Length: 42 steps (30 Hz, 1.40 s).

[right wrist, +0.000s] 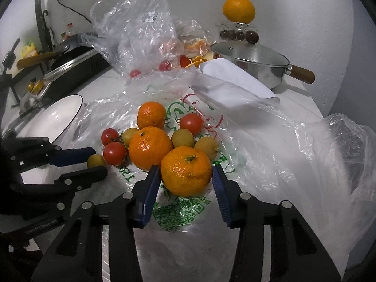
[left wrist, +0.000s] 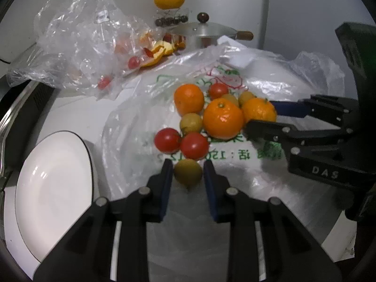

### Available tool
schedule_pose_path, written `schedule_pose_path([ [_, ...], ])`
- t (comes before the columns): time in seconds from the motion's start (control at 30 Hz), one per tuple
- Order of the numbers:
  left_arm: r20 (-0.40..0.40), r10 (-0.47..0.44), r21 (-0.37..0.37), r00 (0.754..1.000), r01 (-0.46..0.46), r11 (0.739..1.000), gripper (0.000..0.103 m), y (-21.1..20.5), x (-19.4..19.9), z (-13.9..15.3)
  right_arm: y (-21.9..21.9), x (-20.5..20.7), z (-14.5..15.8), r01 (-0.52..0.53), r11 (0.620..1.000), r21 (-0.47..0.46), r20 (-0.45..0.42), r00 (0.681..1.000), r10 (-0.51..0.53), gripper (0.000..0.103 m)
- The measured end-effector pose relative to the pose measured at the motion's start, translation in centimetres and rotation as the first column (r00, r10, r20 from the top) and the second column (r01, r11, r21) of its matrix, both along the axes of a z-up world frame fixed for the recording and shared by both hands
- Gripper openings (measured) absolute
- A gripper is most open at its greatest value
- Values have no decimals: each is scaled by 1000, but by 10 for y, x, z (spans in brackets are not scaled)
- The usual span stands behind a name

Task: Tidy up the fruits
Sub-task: 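Grasp the small yellow lemon with the left gripper while the right grasps a large mandarin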

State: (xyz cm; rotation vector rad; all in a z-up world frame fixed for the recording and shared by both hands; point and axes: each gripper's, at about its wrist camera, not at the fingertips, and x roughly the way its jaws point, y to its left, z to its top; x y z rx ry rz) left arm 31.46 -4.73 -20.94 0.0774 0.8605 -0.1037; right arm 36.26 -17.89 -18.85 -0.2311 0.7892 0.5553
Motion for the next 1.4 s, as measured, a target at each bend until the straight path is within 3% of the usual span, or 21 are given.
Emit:
schedule_pose_path([
  [0.5, 64, -31, -45, 997, 34, 998, 28, 0, -23, 22, -5, -31, 24, 32, 999, 3, 57, 998, -32, 47],
  [0.63, 35, -34, -63, 999, 36, 997, 28, 2, -13, 14, -8, -38, 30, 44, 999, 7, 75, 996, -45, 47],
  [1.07, -44, -30, -10, 999, 30, 999, 31, 2, 15, -9, -29, -33, 26, 87, 995, 40, 64, 994, -90, 47],
  [1.4, -18, -34, -21, 999, 33, 999, 27, 1, 4, 2, -29, -32, 26, 73, 996, 58, 62, 995, -76, 47],
])
